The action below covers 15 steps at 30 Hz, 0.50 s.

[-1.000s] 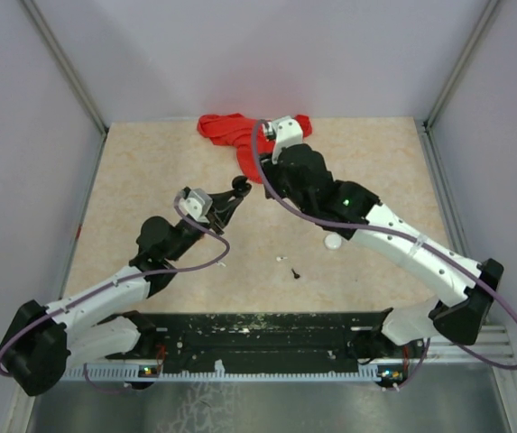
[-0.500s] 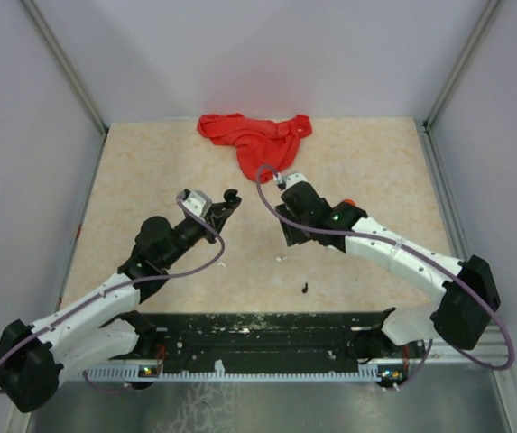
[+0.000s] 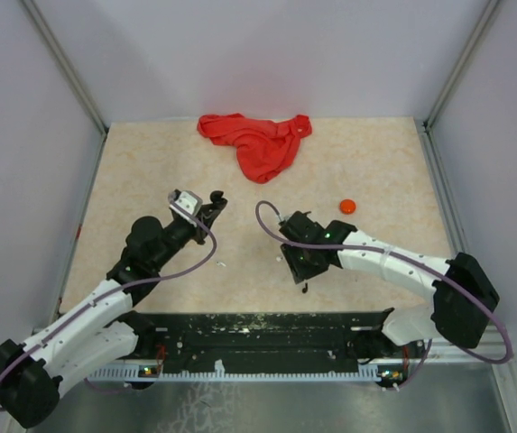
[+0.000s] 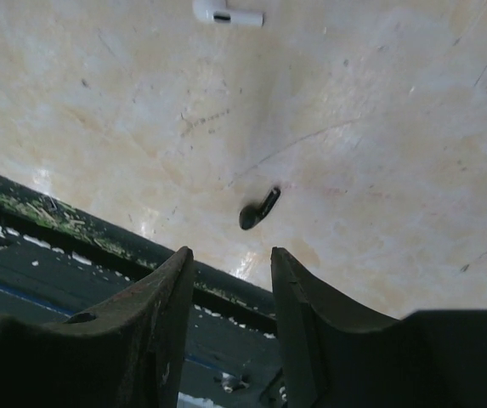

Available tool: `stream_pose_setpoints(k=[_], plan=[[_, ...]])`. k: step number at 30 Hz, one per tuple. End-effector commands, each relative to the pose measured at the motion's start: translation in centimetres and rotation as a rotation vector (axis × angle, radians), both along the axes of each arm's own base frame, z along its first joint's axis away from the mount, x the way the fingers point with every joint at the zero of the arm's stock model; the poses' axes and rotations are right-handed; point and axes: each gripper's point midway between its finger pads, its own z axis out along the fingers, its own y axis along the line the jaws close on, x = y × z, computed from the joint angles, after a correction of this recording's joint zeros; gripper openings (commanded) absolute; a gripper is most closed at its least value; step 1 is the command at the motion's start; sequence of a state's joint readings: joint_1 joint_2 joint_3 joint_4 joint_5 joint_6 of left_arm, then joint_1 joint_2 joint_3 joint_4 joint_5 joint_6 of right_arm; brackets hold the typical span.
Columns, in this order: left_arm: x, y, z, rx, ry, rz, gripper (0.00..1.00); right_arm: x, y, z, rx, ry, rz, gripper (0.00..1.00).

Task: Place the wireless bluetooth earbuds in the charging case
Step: Pick up the earbud from the center of the board.

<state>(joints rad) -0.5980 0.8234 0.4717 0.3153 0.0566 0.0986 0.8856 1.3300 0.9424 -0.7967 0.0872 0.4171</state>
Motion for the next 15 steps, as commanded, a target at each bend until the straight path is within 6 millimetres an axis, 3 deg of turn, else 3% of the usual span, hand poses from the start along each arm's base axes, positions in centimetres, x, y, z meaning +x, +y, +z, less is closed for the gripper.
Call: stream_pose_setpoints(k=[1, 6, 15], plan=[[0.4, 0.8, 1.0, -0.004, -0.035, 0.037, 0.01, -3.1, -0.7, -2.4, -0.019, 0.119, -0.053, 0.42], [0.5, 0.7, 1.5, -0.039, -0.044, 0.034, 0.01, -4.9, -0.8, -4.4, -0.003, 0.174, -0.084, 0.38], [0.4, 0.7, 1.7, -0.055, -0.045, 0.029, 0.01, -3.7, -0.2, -6.7, -0.002, 0.138, -0.109, 0.3]])
